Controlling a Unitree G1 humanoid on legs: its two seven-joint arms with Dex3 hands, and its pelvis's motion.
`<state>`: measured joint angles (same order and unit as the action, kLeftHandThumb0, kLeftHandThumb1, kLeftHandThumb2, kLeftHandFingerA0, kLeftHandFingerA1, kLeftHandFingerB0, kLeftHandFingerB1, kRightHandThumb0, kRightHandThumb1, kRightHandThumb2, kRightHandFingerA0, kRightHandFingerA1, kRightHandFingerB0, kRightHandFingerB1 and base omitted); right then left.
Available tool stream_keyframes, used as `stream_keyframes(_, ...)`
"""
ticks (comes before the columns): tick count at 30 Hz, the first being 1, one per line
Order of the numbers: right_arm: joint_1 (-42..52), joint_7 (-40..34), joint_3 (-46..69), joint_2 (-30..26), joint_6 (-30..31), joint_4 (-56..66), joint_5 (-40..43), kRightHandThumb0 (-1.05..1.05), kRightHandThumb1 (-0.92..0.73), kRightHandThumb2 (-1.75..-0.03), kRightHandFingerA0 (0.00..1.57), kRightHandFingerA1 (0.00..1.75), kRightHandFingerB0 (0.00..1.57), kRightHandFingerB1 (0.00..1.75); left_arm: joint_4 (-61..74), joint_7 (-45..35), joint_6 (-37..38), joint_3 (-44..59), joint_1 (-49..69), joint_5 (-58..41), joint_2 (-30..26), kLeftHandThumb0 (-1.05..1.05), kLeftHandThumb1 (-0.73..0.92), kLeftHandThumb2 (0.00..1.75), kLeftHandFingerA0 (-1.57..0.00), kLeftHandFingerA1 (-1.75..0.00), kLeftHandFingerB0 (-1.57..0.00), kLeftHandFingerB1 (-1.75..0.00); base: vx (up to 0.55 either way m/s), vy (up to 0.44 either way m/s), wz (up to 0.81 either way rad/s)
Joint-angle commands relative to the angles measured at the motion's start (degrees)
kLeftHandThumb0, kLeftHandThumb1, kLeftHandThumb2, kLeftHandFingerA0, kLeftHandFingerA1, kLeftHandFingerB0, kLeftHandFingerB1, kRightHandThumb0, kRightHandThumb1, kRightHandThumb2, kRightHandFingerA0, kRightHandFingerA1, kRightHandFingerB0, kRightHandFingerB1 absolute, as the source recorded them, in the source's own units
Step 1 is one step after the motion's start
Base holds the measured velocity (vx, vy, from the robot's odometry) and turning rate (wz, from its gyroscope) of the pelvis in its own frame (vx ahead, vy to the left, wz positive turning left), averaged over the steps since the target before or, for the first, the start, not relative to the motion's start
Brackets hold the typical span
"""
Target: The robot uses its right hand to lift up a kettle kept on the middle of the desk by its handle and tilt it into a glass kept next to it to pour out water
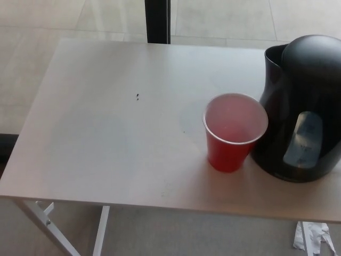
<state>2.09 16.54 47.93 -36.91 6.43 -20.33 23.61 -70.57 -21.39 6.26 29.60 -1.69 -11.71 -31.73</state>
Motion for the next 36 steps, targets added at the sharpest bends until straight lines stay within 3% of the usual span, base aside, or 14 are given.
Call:
stream_keyframes(1,-5.21,1.21,-4.53,-2.51,7.43,6.69,2.80,-0.79,-0.49,-0.88,0.16,0.57,0.03,0.46,0.06,-0.70,1.29,-0.39,0.08,-0.67,-0.84,-1.05,0.62,0.81,-0.50,-0.81,-0.26,-1.37,0.00,0.000,0.00)
stream_keyframes(2,-7.01,1.92,-7.72,-2.49,8.47,8.62,2.26,-0.79,-0.49,-0.84,0.02,0.49,0.00,0.33,-0.09,-0.52,1.21,-0.45,0.00,-0.62,-0.89,-1.05,0.61,0.81,-0.50,-0.80,-0.28,-1.37,0.00,0.000,0.00)
stream_keyframes(4,-7.76,2.59,-9.26,-2.42,8.89,8.95,2.21,-0.61,-0.62,-0.61,0.10,0.43,0.06,0.20,-0.20,-0.61,1.23,-0.44,-0.03,-0.73,-0.89,-1.05,0.61,0.81,-0.52,-0.81,-0.27,-1.37,0.00,0.000,0.00)
stream_keyframes(7,-9.29,3.87,-13.68,-1.68,9.87,10.64,1.84,-0.57,-0.65,-0.59,0.15,0.40,0.01,0.25,-0.13,-1.16,1.26,-0.53,0.08,-0.91,-0.92,-1.05,0.61,0.81,-0.50,-0.81,-0.24,-1.38,0.00,0.000,0.00)
stream_keyframes(11,-10.59,3.73,-19.50,-1.62,13.64,14.04,0.80,-0.70,-0.46,-0.83,0.00,0.26,0.00,0.15,0.17,-1.44,1.68,-0.85,0.48,-0.93,-0.80,-1.05,0.61,0.81,-0.49,-0.82,-0.25,-1.40,0.00,0.000,0.00)
stream_keyframes(12,-10.57,3.69,-22.28,-1.80,13.53,15.21,-1.11,-0.74,-0.45,-0.83,0.00,0.43,0.06,0.14,-0.02,-1.22,1.75,-1.07,0.48,-0.75,-0.86,-1.05,0.61,0.81,-0.50,-0.80,-0.27,-1.36,0.00,0.000,0.00)
stream_keyframes(17,-10.38,5.34,-26.96,-2.83,12.94,13.52,-3.07,-0.70,-0.46,-0.85,0.01,0.36,0.00,0.15,0.03,-1.34,1.40,-1.12,0.53,-1.08,-1.02,-1.05,0.60,0.81,-0.52,-0.80,-0.28,-1.37,0.00,0.000,0.00)
stream_keyframes(18,-10.14,4.60,-28.87,-2.57,13.31,13.15,-4.61,-0.58,-0.65,-0.60,0.07,0.32,0.00,0.18,0.28,-1.54,1.47,-1.33,0.56,-0.98,-1.01,-1.05,0.60,0.82,-0.51,-0.81,-0.24,-1.39,0.00,0.000,0.00)
stream_keyframes(21,-9.96,4.41,-29.55,-2.58,12.93,12.88,-5.21,-0.60,-0.64,-0.59,0.10,0.35,0.00,0.20,0.27,-1.92,1.48,-1.30,0.36,-1.18,-0.92,-1.05,0.60,0.82,-0.49,-0.82,-0.24,-1.39,0.00,0.000,0.00)
stream_keyframes(25,-10.31,5.70,-30.89,-1.91,12.56,10.20,-5.51,-0.56,-0.44,-0.86,0.00,0.46,0.00,0.29,0.00,-1.21,2.05,-1.84,0.47,-0.63,-1.10,-1.05,0.62,0.81,-0.50,-0.80,-0.27,-1.37,0.00,0.000,0.00)
stream_keyframes(26,-10.17,5.63,-31.46,-2.22,12.79,10.35,-6.23,-0.59,-0.64,-0.59,0.13,0.37,0.06,0.23,0.01,-1.15,1.96,-1.62,0.44,-1.01,-1.01,-1.05,0.61,0.80,-0.53,-0.82,-0.33,-1.35,0.00,0.000,0.00)
stream_keyframes(27,-9.89,6.04,-31.86,-2.37,12.72,10.40,-6.54,-0.62,-0.44,-0.86,0.00,0.46,0.03,0.29,0.17,-1.18,1.87,-1.66,0.44,-1.07,-0.91,-1.05,0.60,0.80,-0.52,-0.82,-0.31,-1.35,0.00,0.000,0.00)
stream_keyframes(28,-9.77,6.57,-32.10,-2.32,12.69,10.31,-6.51,-0.61,-0.64,-0.59,0.09,0.36,0.05,0.23,0.32,-1.09,1.89,-1.96,0.43,-0.80,-0.96,-1.05,0.61,0.80,-0.52,-0.81,-0.30,-1.36,0.00,0.000,0.00)
stream_keyframes(36,-11.84,4.90,-34.23,-1.71,13.82,9.01,-9.28,-0.61,-0.40,-0.82,0.07,0.48,0.00,0.29,0.14,-1.33,1.79,-2.17,0.42,-0.96,-1.07,-1.05,0.61,0.81,-0.52,-0.81,-0.29,-1.36,0.00,0.000,0.00)
